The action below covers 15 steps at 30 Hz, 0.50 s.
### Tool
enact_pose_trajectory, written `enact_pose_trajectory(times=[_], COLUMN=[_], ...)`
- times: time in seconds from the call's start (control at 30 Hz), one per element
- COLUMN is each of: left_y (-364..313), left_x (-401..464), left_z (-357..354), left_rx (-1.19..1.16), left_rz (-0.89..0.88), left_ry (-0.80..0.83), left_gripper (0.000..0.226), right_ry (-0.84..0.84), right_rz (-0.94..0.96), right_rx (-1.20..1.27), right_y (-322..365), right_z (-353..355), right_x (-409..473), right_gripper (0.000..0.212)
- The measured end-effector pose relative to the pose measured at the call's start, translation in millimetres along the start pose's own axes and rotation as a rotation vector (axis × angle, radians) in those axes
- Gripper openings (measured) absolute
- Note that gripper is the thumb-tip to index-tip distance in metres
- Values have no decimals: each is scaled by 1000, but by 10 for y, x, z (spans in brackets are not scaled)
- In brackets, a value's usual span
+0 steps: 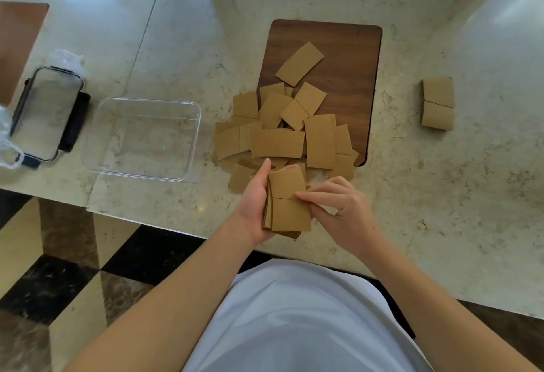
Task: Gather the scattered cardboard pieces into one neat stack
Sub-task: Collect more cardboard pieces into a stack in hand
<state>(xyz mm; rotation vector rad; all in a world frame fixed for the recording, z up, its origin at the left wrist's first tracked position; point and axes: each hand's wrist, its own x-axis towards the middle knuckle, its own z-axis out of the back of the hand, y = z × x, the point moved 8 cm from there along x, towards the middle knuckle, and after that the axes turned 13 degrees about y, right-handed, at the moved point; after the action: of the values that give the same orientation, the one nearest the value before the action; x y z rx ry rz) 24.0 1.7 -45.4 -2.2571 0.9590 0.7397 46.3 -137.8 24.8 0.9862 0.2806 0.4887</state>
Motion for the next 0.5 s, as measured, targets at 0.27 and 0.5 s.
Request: enact_pose_trajectory(times=[0.27, 0.5], left_y=[-70, -114], left_x=[49, 83], left_z=[15, -7], left_rx=[38, -40], left_rz=[-5, -35], left_ry=[29, 57], left_gripper=[71, 60], right_ry=[136, 85], right_rz=[-52, -248], right_rx=[-6, 232], right_y=[5, -217], right_z=[-99, -22], right_x=[106, 372], right_gripper=[26, 19])
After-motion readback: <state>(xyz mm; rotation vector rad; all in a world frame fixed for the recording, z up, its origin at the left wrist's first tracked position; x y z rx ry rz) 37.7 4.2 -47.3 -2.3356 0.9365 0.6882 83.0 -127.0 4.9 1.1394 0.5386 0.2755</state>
